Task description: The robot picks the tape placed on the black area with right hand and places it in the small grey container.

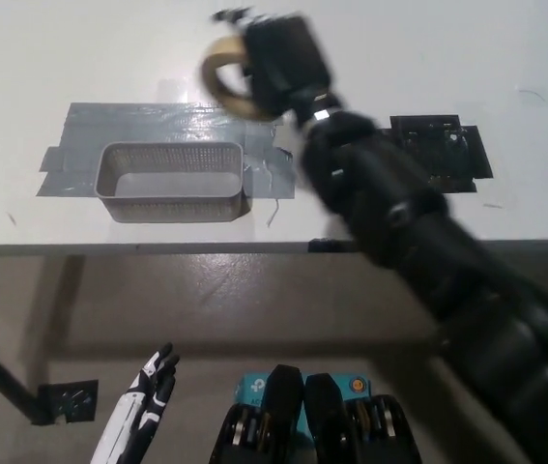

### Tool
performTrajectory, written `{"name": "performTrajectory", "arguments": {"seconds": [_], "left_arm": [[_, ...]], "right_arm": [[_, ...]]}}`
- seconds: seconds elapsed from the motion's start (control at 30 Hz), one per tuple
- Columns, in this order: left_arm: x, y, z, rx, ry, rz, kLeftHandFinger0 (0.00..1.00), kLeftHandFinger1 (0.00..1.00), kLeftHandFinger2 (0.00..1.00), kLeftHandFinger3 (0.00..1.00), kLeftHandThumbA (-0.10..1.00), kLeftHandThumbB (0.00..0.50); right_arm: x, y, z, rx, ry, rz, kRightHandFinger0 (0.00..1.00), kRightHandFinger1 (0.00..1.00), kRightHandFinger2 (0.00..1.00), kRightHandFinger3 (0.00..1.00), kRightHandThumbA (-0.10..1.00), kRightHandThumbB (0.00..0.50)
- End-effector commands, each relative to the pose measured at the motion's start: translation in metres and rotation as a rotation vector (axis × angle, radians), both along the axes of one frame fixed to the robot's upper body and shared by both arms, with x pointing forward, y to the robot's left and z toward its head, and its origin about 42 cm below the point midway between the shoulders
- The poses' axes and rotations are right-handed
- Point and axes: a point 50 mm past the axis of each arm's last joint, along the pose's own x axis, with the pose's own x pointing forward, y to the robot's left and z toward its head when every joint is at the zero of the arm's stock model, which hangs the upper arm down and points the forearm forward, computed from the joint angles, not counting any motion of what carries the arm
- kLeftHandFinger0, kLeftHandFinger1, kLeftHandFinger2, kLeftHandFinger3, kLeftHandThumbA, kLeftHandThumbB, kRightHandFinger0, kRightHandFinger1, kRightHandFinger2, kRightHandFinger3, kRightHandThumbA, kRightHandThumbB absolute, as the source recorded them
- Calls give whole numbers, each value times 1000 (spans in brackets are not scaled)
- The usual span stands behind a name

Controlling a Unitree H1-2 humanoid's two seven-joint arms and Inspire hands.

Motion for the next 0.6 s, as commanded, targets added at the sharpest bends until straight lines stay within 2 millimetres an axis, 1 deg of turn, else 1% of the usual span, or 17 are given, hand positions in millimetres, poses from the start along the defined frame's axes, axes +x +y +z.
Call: {"name": "performTrajectory", "arguments": {"seconds": [0.0,0.03,0.07,0.1,0.13,0.17,0.2,0.23,0.27,0.3,0.33,0.37,0.4,0.43,0.53,0.57], "left_arm": [[-1,1,9,2,-36,-22,1000,1000,1000,1000,919,112],[-1,0,9,6,-36,-25,1000,1000,1000,1000,914,113],[-3,-2,9,4,-34,-26,1000,1000,1000,1000,890,114],[-3,-3,10,14,-34,-31,1000,1000,1000,1000,889,112],[-4,-3,11,35,-38,-34,1000,1000,1000,1000,897,107],[-4,-4,10,43,-40,-38,1000,1000,1000,1000,894,114],[-5,-5,9,37,-42,-41,1000,1000,1000,1000,873,118],[-5,-5,10,37,-43,-41,1000,1000,1000,1000,867,117],[-4,-5,10,43,-45,-40,1000,1000,1000,1000,867,122],[-3,-5,11,63,-40,-41,1000,1000,1000,1000,914,153],[-4,-5,10,62,-42,-46,1000,1000,1000,1000,919,160],[-3,-5,10,68,-46,-51,1000,1000,1000,1000,928,166],[-3,-6,11,66,-42,-51,1000,1000,1000,1000,930,169],[-4,-6,12,58,-39,-48,1000,1000,1000,1000,911,162],[-2,-5,12,54,-37,-48,1000,1000,1000,1000,903,164],[-2,-5,13,58,-40,-52,1000,1000,1000,1000,912,163]], "right_arm": [[-7,37,46,-9,-126,50,0,270,674,658,-100,193],[-13,48,43,-13,-116,69,0,263,687,669,-100,177],[-20,61,36,-13,-98,89,0,287,725,686,-100,172],[-23,66,32,-14,-92,92,8,304,742,695,-100,170],[-27,72,28,-14,-81,99,0,312,755,708,-100,183],[-29,76,24,-16,-67,106,0,314,771,739,-100,181],[-34,84,16,-24,-34,118,0,316,781,749,-100,191],[-35,85,15,-25,-28,120,0,310,765,673,-100,198],[-36,87,12,-24,-27,128,0,297,751,631,-100,196],[-40,91,7,-34,-14,132,0,305,758,641,-100,196],[-41,92,3,-32,-5,133,0,314,768,661,-100,206],[-44,95,-3,-46,8,129,0,316,772,673,-100,206],[-46,96,-7,-54,8,130,0,301,763,675,-100,208],[-48,98,-13,-58,15,128,0,296,767,695,-100,214],[-50,98,-20,-59,34,119,0,267,746,701,-100,207],[-50,97,-23,-68,40,112,0,257,750,715,-100,195]]}}
